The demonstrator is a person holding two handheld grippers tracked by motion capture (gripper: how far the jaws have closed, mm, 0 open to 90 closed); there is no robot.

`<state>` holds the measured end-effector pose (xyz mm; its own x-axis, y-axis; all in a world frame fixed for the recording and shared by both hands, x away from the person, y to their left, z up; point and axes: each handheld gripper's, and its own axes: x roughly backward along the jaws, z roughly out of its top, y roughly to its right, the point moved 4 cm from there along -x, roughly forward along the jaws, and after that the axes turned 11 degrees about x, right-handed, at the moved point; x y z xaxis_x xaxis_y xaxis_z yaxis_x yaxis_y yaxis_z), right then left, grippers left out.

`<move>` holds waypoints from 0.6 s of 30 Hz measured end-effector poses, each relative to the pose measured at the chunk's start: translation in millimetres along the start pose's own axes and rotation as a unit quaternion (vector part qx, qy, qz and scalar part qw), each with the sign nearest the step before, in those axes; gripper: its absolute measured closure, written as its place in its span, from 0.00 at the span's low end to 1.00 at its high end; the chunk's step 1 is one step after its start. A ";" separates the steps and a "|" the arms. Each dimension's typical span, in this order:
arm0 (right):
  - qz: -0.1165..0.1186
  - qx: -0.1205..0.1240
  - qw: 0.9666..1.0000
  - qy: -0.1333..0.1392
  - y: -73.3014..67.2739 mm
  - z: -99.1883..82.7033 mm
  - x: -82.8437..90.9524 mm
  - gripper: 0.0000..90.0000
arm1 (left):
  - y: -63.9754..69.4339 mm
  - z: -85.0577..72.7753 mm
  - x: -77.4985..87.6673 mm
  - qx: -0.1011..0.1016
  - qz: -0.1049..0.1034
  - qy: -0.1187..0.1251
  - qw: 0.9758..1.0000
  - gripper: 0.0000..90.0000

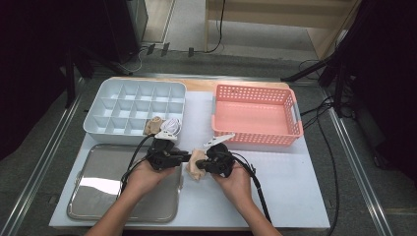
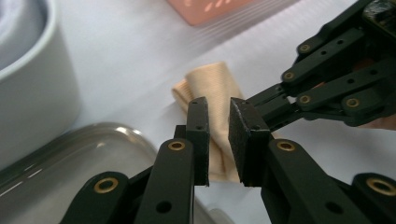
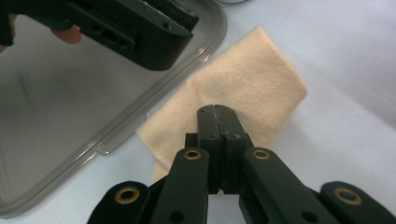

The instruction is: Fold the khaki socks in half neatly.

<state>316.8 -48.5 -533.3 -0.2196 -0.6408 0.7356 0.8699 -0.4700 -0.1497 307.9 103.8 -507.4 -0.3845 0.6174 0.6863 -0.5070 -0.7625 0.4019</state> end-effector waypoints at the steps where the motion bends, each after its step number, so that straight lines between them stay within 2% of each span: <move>1: -0.001 0.001 1.000 0.002 -0.1 -0.4 0.0 1.00 | 1.2 0.3 -2.2 -0.002 -0.002 -0.001 1.000 0.88; 8: -0.007 0.001 1.000 -0.001 -4.5 -0.8 2.0 1.00 | -2.5 -1.6 -17.6 -0.002 0.012 -0.023 1.000 0.88; 18: 0.009 0.003 1.000 -0.007 -17.2 -3.0 7.8 1.00 | -5.0 -1.0 -22.6 -0.008 0.018 -0.031 0.999 0.88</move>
<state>298.8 -47.3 -526.9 -0.1980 -0.6410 0.7416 0.8763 -0.4547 -0.1591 318.3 93.9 -525.6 -0.3539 0.5763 0.7367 -0.5068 -0.7801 0.3668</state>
